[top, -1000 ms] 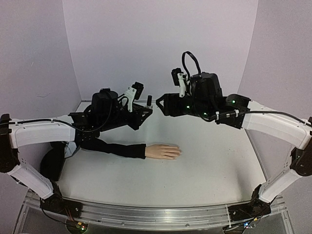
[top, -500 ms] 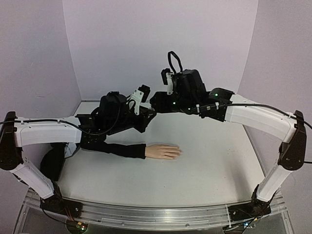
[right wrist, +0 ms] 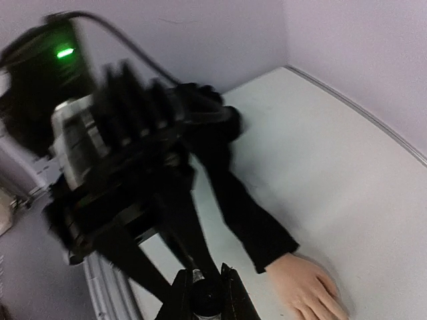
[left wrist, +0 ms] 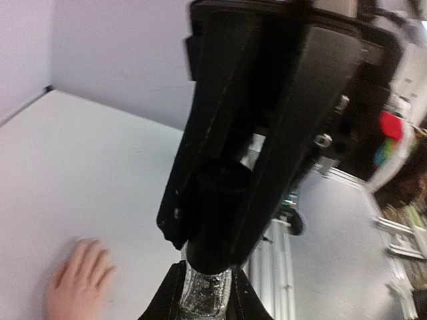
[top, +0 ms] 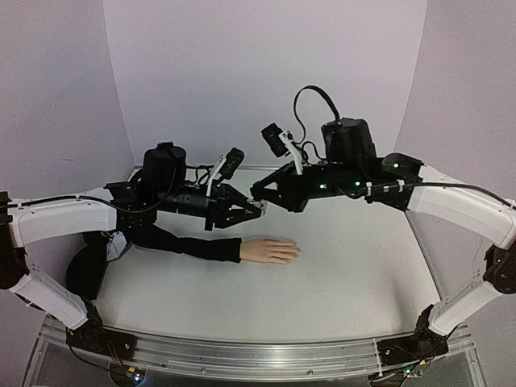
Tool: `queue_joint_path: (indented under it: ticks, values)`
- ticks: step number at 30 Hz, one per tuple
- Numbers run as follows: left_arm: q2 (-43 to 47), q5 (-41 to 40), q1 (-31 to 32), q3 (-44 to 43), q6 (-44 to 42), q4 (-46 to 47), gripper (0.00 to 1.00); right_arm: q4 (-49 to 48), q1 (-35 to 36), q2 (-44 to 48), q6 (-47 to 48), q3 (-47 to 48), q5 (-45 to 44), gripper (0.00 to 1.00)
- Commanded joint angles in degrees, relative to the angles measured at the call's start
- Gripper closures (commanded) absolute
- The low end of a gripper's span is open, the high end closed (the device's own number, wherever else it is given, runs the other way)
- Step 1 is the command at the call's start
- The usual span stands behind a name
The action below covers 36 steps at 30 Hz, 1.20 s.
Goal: Paint the nails
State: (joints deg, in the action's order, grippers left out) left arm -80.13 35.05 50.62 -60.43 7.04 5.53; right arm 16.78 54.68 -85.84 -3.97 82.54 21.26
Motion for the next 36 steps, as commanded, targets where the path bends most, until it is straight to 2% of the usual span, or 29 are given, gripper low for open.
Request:
queue_joint_path:
  ticks: [1, 6, 8, 10, 11, 12, 13, 16, 21, 26, 30, 34, 36]
  values:
    - [4.62, 28.43, -3.36, -1.86, 1.68, 4.87, 1.00, -1.87, -0.72, 3.81, 9.06, -5.00, 20.64, 1.00]
    - [3.97, 23.48, -3.95, -3.58, -2.73, -0.92, 1.00, -4.91, -1.73, 5.51, 6.49, -7.48, 16.76, 1.00]
    - [3.45, 18.53, -3.84, -4.47, -2.66, -1.75, 1.00, -5.35, -1.74, 5.92, 4.08, -7.37, 10.52, 0.86]
    - [3.32, 5.63, -3.71, -4.82, -2.34, -2.78, 1.00, -6.31, -1.73, 6.92, 0.28, -7.85, 2.26, 0.56]
    - [3.28, -2.26, -3.35, -4.78, -2.18, -3.23, 1.00, -6.72, -1.74, 7.36, -2.26, -8.10, -2.95, 0.47]
    - [3.21, -10.41, -2.86, -4.70, -2.02, -3.62, 1.00, -6.95, -1.75, 7.66, -5.06, -8.23, -8.19, 0.40]
    - [3.06, -17.74, -2.31, -4.45, -1.68, -3.63, 1.00, -6.94, -1.75, 7.76, -7.16, -8.10, -11.26, 0.38]
    - [2.04, -30.57, -0.34, -3.82, -1.27, -2.80, 1.00, -6.90, -1.53, 6.69, -15.56, -7.17, -19.93, 0.37]
    - [1.00, -40.85, 4.81, -3.03, -3.19, 0.64, 1.00, -5.40, 0.11, 1.65, -21.12, -1.93, -24.02, 0.37]
    - [0.64, -42.36, 6.80, -2.29, -2.71, 4.18, 1.00, -3.10, 0.79, -3.08, -21.64, 4.19, -23.82, 0.41]
    - [-0.36, -41.93, 7.00, -2.76, -2.13, 4.22, 1.00, -1.55, 1.18, -5.35, -21.18, 7.43, -23.75, 0.50]
    - [-0.98, -42.31, 7.12, -3.22, -2.30, 3.93, 1.00, -1.11, 1.89, -6.11, -21.08, 8.51, -24.26, 0.50]
    - [-0.94, -43.30, 7.11, -3.23, -2.33, 3.98, 1.00, -1.08, 2.37, -5.15, -20.57, 7.93, -25.64, 0.47]
